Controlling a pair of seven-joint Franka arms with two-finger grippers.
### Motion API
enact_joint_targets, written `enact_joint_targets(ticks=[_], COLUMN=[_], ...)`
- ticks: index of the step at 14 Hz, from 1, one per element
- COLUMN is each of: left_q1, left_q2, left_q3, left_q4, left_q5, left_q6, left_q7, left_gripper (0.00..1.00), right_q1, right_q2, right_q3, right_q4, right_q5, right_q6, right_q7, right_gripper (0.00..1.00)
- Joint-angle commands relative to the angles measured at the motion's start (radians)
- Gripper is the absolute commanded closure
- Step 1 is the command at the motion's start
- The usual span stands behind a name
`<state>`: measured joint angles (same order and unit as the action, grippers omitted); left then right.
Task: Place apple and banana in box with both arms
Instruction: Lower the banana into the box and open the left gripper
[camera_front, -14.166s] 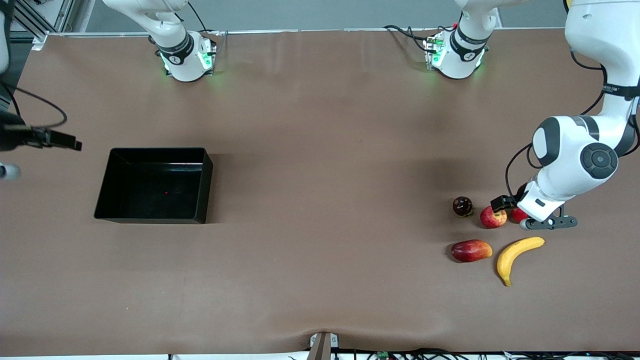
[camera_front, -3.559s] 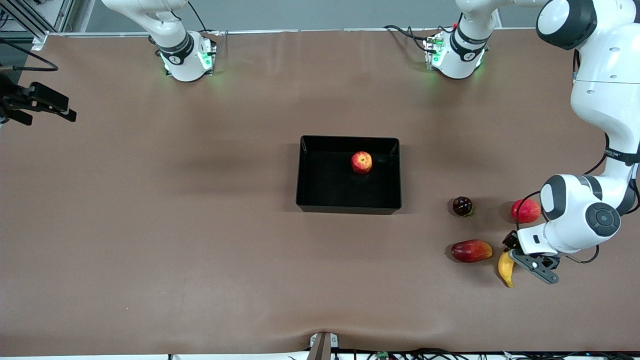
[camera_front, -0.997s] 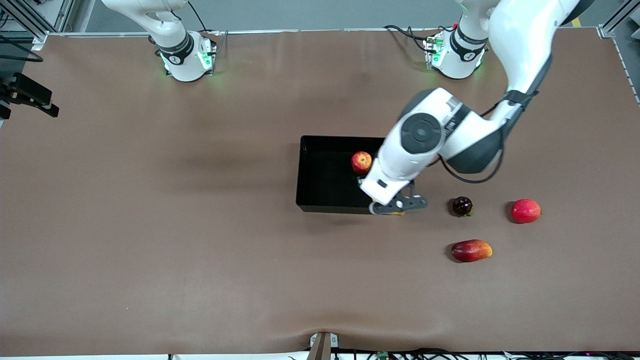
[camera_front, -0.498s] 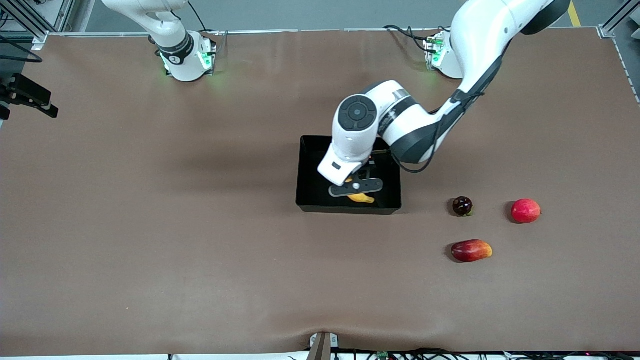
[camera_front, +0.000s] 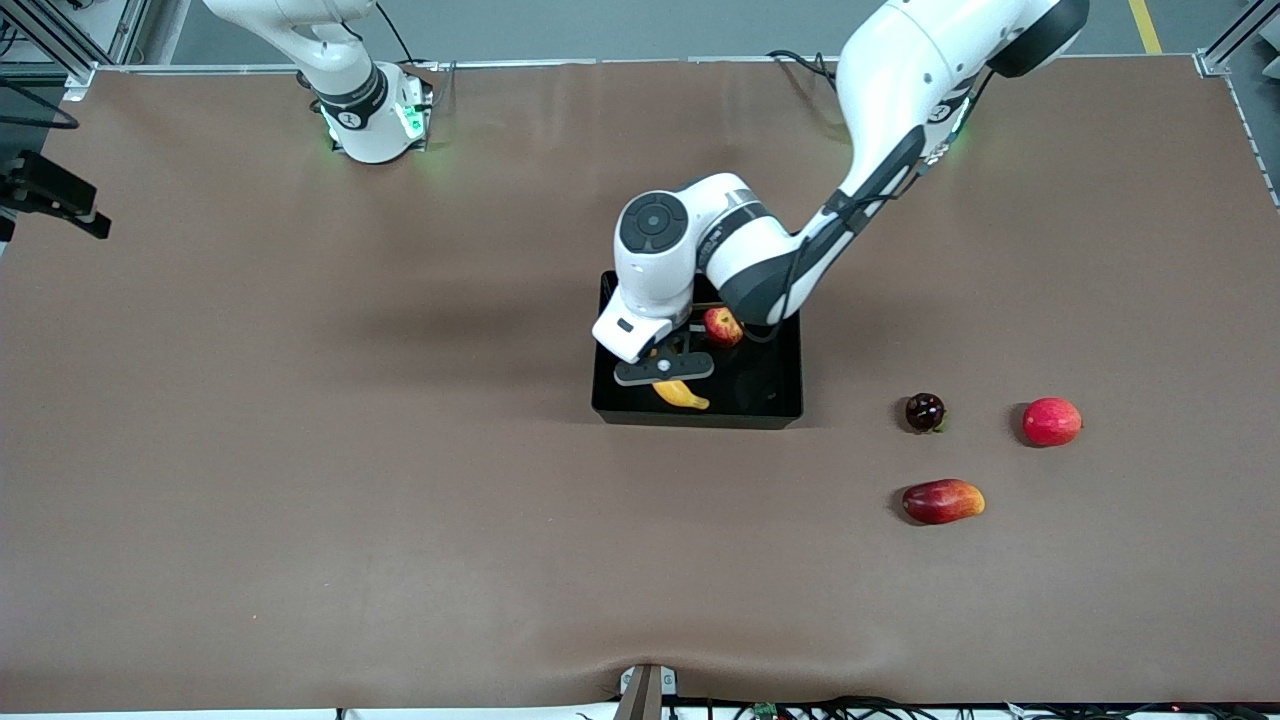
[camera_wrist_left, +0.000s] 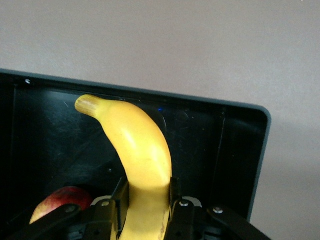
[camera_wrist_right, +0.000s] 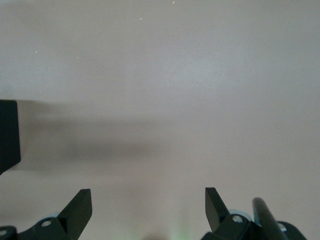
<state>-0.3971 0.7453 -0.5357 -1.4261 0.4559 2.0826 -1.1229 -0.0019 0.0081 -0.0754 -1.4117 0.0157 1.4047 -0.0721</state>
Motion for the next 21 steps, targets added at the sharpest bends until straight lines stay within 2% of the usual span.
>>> enact_joint_targets(ticks=[1,6,14,16,17,18,19,21], left_q1=[-0.022,-0.037,-0.124,-0.123,-0.123,-0.118,-0.117,-0.111], left_q2=[0.014,0.052,0.109,0.117,0.117,0.115,0.111,0.094], left_q3=[0.01,0.036,0.132,0.132,0.132,0.132,0.134,0.134], left_q4=[0.021,0.021,0.021,0.021,0.021,0.021,0.021,0.023], left_q5=[0.026,0.027,0.027,0.027,0.027,0.027,0.032,0.041], left_q6=[0.014,0.079,0.122,0.122,0.122,0.122,0.122,0.117], left_q7=[-0.017,-0.015,-0.015,-0.012,-0.006,-0.002,0.008,0.032], left_gripper=[1.0,1.0,1.0,0.91,0.74,0.31,0.0,0.0], right_q1=[-0.021,-0.023,-0.018,-0.015,-0.016,-0.016,-0.018,-0.018], right_q2=[-0.002,0.013,0.015,0.019,0.02,0.02,0.02,0.02], right_q3=[0.009,0.011,0.011,0.011,0.013,0.013,0.013,0.013], right_q4=[-0.003,-0.006,-0.004,-0.004,-0.004,-0.004,-0.004,-0.004], right_q5=[-0.005,-0.005,-0.006,-0.005,-0.005,-0.005,-0.005,-0.005], right_q6=[0.017,0.016,0.019,0.033,0.033,0.033,0.034,0.034], right_q7=[-0.003,0.0,0.002,0.002,0.002,0.002,0.002,0.002], right_gripper=[0.0,0.0,0.0,0.0,0.0,0.0,0.0,0.0])
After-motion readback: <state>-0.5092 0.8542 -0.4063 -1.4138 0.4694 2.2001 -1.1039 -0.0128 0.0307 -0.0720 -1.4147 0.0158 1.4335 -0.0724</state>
